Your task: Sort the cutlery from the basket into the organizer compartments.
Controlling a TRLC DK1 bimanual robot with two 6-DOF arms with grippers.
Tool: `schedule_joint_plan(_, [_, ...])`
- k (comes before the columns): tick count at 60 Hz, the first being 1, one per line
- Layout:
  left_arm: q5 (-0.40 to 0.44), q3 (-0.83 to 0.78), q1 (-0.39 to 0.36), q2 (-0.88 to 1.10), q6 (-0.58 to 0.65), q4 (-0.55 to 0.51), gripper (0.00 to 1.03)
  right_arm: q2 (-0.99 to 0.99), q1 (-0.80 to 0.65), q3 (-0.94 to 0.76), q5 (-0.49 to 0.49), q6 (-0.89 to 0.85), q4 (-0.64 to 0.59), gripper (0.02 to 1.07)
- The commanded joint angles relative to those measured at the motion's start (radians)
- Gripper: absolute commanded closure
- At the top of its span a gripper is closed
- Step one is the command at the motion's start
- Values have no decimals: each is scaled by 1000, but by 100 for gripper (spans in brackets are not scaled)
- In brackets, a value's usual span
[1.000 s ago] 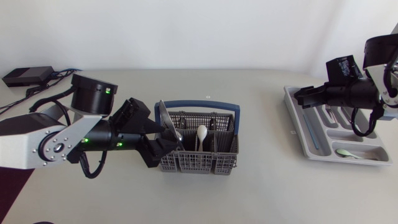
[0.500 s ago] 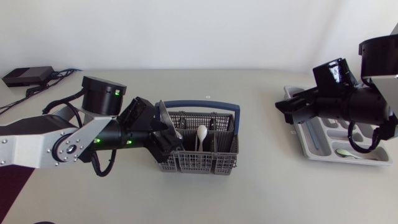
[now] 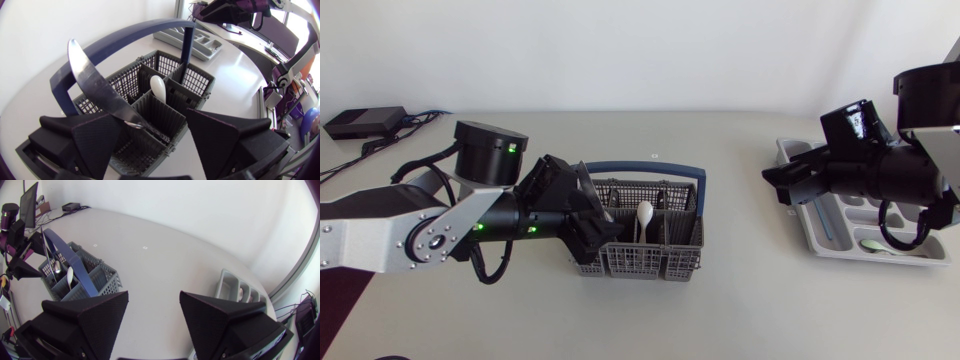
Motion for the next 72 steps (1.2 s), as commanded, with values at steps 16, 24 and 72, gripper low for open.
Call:
schedule_joint_plan(16, [51,-44,6,-64,16,6,20,-14,17,-26,6,-21,-7,32])
schedule_joint_plan(24, [49,-13,-3,-24,16,9,20,-23,26,-32,12,-19,-10,32])
schedule_joint_plan(72, [134,128,-1,127,50,19,48,-29,40,-70,12,-32,7,32])
